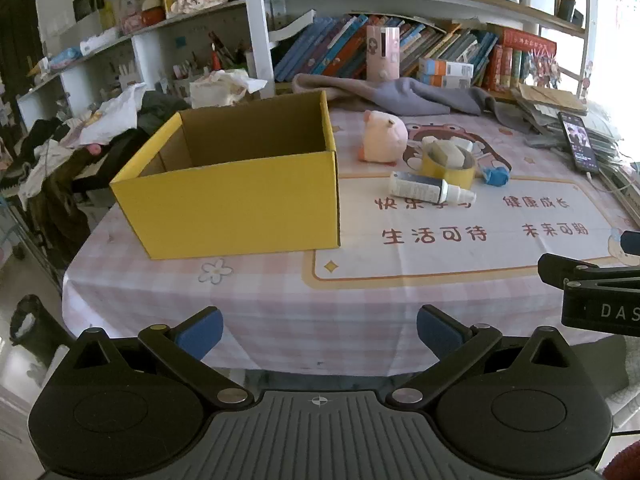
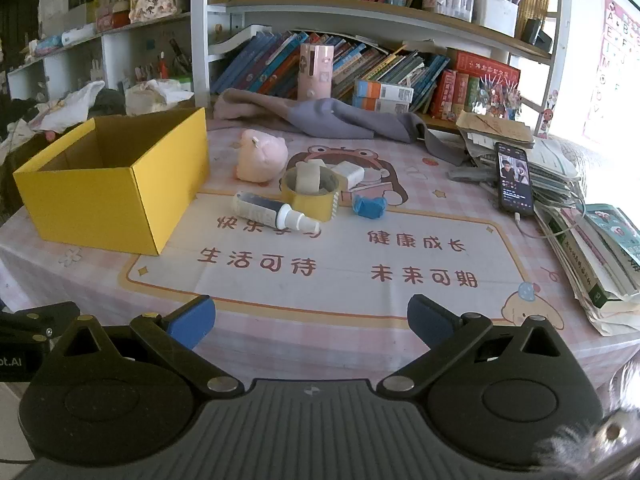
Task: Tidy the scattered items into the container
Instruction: 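Move both tools toward the items beside the yellow box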
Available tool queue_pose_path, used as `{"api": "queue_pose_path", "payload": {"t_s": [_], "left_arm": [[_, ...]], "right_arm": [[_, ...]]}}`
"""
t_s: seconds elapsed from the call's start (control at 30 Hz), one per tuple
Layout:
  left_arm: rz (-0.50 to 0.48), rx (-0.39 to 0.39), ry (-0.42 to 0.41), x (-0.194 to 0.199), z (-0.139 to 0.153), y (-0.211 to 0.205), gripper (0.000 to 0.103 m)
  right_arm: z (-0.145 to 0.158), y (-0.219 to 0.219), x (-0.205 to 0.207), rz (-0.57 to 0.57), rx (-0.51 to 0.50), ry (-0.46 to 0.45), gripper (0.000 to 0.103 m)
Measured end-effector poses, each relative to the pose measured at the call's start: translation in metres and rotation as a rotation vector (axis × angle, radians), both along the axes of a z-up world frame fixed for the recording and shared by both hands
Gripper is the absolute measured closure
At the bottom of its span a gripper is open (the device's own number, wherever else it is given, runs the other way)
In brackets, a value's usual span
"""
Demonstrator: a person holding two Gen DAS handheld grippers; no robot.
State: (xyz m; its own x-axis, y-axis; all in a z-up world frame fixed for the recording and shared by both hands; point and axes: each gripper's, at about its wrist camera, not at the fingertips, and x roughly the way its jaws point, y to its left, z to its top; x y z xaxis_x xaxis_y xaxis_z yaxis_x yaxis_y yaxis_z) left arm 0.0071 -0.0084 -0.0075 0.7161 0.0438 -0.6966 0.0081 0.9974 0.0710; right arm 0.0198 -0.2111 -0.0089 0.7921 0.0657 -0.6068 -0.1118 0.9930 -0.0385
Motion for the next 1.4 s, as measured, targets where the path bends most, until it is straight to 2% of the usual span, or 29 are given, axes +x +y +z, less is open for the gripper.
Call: {"api": "queue_pose_path", "payload": {"t_s": [0.77,1.4], "left_arm": [[-0.038,-0.002,0.026,0.008,-0.003,-0.012,0.0],[-0.158,-0.032,0.005,0.022,-0.003,-0.029,0.0]], "right_arm": [[-0.003,-0.013,0.003,-0.024,-0.007,0.016,0.0],[0.003,-0.02,0.008,-0.05,-0.019,-0.022,0.0]]}}
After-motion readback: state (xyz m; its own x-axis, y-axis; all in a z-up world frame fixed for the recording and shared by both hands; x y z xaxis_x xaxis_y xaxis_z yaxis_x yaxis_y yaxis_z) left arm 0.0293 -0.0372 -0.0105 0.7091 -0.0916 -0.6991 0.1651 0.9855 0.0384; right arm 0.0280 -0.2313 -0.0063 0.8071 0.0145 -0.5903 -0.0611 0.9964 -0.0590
